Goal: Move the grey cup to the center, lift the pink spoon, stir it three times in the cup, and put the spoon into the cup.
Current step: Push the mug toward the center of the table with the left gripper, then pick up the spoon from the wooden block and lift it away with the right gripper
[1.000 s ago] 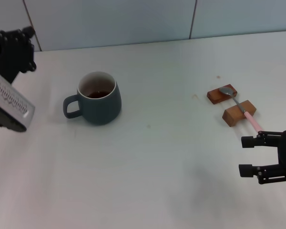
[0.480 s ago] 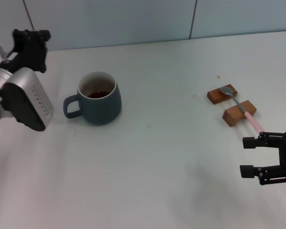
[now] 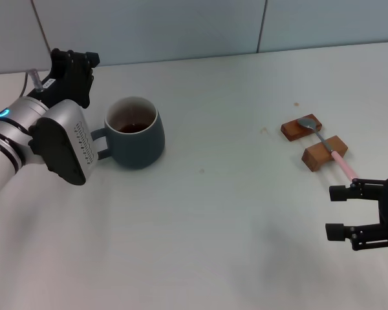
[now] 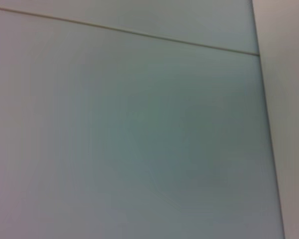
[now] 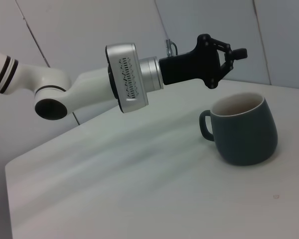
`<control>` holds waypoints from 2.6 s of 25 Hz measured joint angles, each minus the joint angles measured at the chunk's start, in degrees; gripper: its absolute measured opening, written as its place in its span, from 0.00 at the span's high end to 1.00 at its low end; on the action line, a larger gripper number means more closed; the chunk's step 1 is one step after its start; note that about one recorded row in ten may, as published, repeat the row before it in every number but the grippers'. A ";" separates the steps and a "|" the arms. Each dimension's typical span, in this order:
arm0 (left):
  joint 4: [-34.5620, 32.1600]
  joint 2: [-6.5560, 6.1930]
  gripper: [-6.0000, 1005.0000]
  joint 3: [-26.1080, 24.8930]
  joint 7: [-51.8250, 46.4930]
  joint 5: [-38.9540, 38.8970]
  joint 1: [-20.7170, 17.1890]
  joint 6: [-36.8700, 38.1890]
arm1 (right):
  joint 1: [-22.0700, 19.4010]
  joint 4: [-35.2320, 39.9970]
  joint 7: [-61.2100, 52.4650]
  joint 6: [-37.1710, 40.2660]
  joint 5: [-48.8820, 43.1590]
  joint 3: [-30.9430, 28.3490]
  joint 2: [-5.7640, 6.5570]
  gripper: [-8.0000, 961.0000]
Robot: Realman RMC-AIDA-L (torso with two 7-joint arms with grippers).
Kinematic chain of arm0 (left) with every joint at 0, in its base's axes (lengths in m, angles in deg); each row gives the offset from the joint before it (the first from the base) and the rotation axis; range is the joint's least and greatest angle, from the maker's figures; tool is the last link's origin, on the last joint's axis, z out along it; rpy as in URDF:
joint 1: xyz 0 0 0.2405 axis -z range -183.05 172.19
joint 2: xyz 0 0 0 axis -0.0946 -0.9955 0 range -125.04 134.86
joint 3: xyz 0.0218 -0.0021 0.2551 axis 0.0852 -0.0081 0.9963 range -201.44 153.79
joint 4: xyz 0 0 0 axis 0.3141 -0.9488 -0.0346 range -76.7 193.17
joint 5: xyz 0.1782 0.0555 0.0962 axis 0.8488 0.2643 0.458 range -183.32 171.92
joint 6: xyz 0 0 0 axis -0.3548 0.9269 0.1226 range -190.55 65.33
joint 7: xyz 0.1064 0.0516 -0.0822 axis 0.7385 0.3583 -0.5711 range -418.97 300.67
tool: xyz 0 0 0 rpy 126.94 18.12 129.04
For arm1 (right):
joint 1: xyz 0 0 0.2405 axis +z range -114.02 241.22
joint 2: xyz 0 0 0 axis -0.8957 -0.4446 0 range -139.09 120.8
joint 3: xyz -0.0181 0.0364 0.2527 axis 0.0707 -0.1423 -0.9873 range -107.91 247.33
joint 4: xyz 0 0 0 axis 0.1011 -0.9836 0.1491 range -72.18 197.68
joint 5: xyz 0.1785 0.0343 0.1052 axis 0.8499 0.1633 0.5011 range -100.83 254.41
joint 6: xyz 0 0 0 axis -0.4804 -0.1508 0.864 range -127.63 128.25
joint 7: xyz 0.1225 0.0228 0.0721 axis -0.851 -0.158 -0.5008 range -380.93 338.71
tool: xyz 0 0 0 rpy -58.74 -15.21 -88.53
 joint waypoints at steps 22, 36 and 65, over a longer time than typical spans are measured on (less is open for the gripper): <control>4.58 0.09 1.00 2.89 0.05 0.01 0.70 -1.50 | -0.72 -0.43 0.51 0.01 -0.09 -0.11 -0.09 0.16; 9.02 0.10 1.00 3.40 0.20 5.86 1.49 -0.60 | -1.39 -0.26 0.52 0.98 -0.12 -0.17 -0.09 0.17; -10.05 -0.69 0.96 -2.74 -81.42 19.93 -11.61 38.27 | -3.56 -3.00 0.75 1.52 8.94 -6.27 -0.17 0.18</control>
